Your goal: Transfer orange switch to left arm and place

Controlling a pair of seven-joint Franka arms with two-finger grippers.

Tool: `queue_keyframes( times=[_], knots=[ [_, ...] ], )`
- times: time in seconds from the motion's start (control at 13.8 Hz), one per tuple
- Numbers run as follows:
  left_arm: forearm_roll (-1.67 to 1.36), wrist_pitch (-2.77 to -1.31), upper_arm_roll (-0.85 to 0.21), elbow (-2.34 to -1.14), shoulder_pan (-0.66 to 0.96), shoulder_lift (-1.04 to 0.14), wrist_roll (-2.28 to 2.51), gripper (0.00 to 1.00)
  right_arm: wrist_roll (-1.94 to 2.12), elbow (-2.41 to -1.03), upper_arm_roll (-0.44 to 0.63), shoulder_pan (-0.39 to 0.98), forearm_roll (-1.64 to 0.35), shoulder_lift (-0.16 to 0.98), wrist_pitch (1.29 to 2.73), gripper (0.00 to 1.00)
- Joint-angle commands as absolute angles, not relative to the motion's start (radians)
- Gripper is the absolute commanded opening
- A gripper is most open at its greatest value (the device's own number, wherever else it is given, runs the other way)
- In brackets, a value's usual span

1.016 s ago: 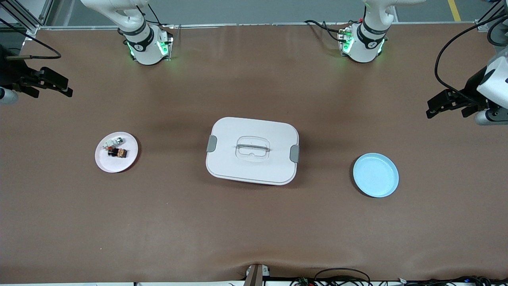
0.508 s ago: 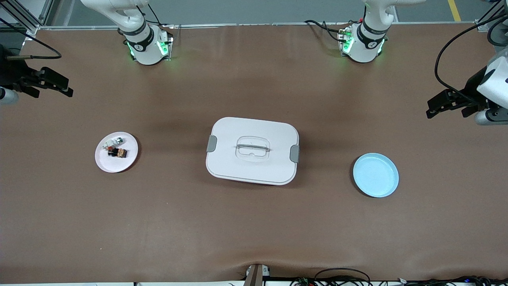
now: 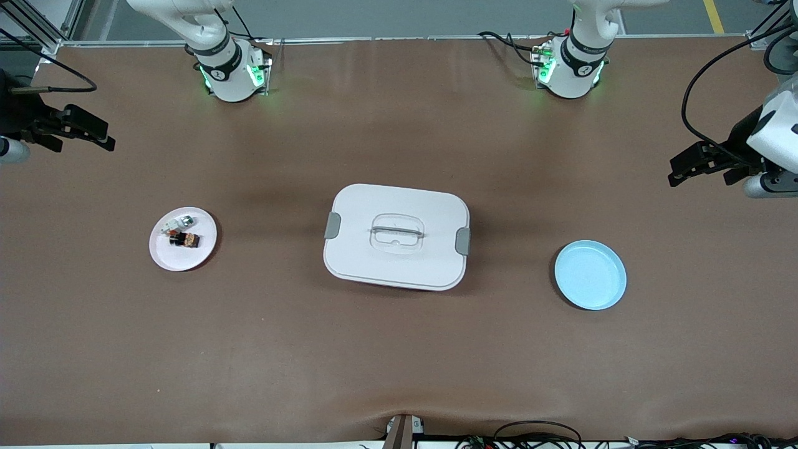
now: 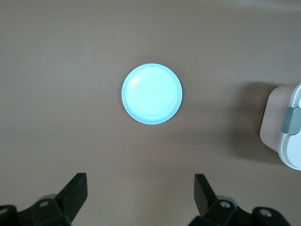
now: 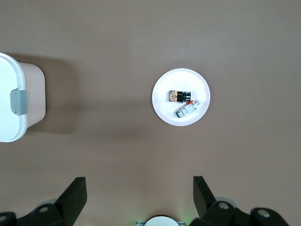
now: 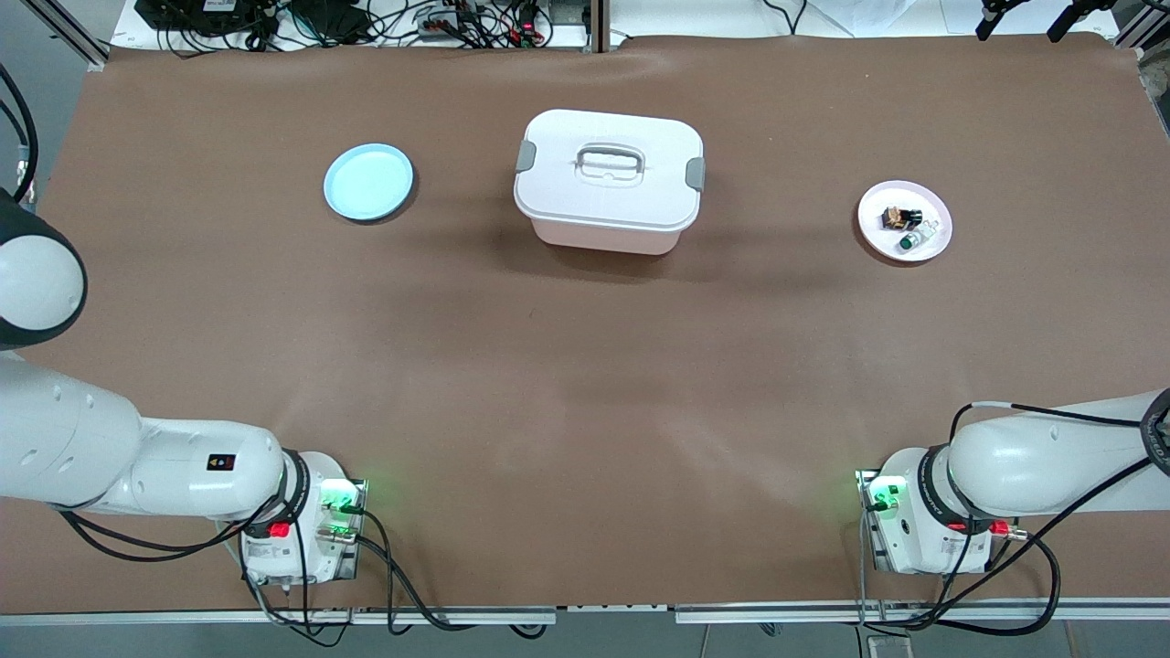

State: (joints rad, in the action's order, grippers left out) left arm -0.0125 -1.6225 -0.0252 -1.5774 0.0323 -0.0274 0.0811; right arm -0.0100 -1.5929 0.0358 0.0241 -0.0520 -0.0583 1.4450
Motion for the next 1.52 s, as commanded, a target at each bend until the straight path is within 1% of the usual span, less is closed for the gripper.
queue_keyframes(
  times=[0.0, 0.15, 0.22, 0.65, 0.73, 0.87, 1.09, 1.23, 1.45],
  knots=[
    [-0.012, -1.603, -0.026, -1.554, 0.035, -0.035, 0.086, 1.00, -0.023, -1.582, 0.031, 0.017, -0.055, -0.057, 1.419, 1.00],
    [-0.012, -1.603, -0.026, -1.554, 0.032, -0.035, 0.086, 1.00, -0.014, -1.543, 0.034, 0.006, -0.077, -0.022, 1.358, 1.00],
    [-0.012, -1.603, -0.026, -1.554, 0.032, -0.035, 0.086, 1.00, -0.011, -1.542, 0.034, -0.001, -0.087, -0.020, 1.350, 1.00],
    [-0.012, -1.603, -0.026, -1.555, 0.032, -0.037, 0.086, 1.00, -0.015, -1.554, 0.034, 0.001, -0.060, 0.049, 1.336, 1.00],
    [-0.012, -1.603, -0.026, -1.554, 0.032, -0.035, 0.086, 1.00, -0.012, -1.549, 0.032, -0.003, -0.061, 0.086, 1.330, 1.00],
    [-0.014, -1.603, -0.026, -1.554, 0.034, -0.035, 0.086, 1.00, 0.006, -1.546, 0.034, -0.012, -0.060, 0.107, 1.318, 1.00],
    [-0.014, -1.603, -0.026, -1.555, 0.034, -0.035, 0.087, 1.00, 0.005, -1.545, 0.034, -0.018, -0.063, 0.169, 1.316, 1.00],
    [-0.014, -1.603, -0.026, -1.555, 0.031, -0.035, 0.087, 1.00, 0.006, -1.542, 0.034, -0.063, -0.064, 0.225, 1.315, 1.00],
    [-0.014, -1.603, -0.026, -1.554, 0.034, -0.035, 0.087, 1.00, 0.014, -1.545, 0.034, -0.119, -0.083, 0.259, 1.359, 1.00]
  ],
)
